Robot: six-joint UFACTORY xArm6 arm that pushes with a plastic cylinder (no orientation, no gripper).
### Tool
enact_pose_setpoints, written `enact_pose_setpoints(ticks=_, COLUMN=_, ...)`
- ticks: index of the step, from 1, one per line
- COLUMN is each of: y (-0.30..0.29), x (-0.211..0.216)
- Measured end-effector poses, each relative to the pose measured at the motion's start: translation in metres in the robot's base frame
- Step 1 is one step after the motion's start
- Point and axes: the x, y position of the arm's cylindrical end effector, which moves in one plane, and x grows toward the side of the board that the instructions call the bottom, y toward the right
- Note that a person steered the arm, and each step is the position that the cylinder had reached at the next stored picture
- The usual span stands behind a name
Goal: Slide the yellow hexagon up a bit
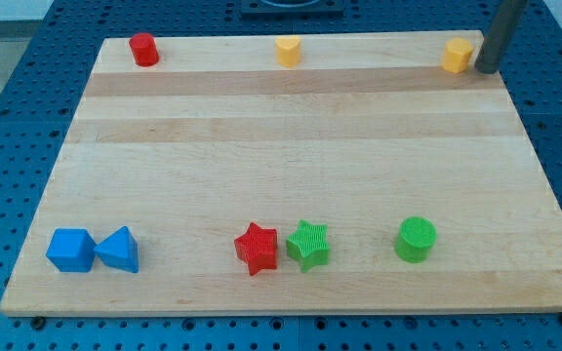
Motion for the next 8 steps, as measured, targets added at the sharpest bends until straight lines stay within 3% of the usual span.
enact_pose_setpoints(ticks=8, y=-0.033, x=0.0)
